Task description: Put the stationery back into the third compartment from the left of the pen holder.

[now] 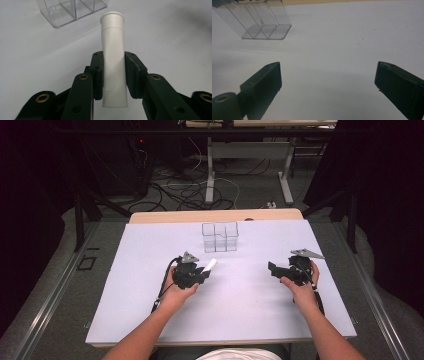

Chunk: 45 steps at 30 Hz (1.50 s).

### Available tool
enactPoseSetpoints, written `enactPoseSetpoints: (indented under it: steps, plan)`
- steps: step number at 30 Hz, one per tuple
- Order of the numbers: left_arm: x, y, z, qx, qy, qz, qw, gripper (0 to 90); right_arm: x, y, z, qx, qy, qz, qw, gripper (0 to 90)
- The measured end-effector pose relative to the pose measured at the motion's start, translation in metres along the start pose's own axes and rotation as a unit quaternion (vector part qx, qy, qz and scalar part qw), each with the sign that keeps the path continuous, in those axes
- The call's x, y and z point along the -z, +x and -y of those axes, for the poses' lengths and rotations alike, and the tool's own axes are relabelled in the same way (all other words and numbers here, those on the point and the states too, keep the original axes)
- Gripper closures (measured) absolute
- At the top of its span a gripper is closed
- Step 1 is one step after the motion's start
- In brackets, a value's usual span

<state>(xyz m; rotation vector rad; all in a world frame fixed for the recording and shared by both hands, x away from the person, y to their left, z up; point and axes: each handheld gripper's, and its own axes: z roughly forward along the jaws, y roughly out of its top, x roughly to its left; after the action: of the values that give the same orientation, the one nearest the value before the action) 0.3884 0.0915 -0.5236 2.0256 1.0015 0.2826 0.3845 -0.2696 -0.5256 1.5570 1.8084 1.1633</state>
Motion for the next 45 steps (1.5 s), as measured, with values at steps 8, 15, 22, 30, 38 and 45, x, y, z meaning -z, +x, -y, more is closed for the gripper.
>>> enactPoseSetpoints:
  steps: [8,15,22,30,38,45]
  plan:
    - [0.005,-0.008,-0.004,0.007,-0.029,0.011,0.9995,70.4,0.004,0.015,-0.004,-0.013,-0.005,-0.018,0.9997,14.8]
    - [0.009,-0.013,-0.006,0.021,-0.048,0.020,0.9984,70.4,0.006,0.025,-0.007,-0.042,-0.004,-0.034,0.9985,14.9]
    - [0.016,-0.010,-0.010,0.045,-0.071,0.020,0.9963,70.4,-0.001,0.039,-0.018,-0.088,0.011,-0.073,0.9934,18.0]
    - [0.024,-0.001,-0.012,0.065,-0.096,0.014,0.9932,70.4,-0.019,0.072,-0.033,-0.112,0.050,-0.129,0.9841,16.2]
    - [0.030,0.009,-0.013,0.101,-0.118,0.021,0.9877,70.4,-0.030,0.102,-0.049,-0.144,0.062,-0.181,0.9708,17.0]
    - [0.031,0.013,-0.012,0.130,-0.130,0.040,0.9822,70.4,-0.035,0.122,-0.059,-0.157,0.054,-0.210,0.9634,19.7]
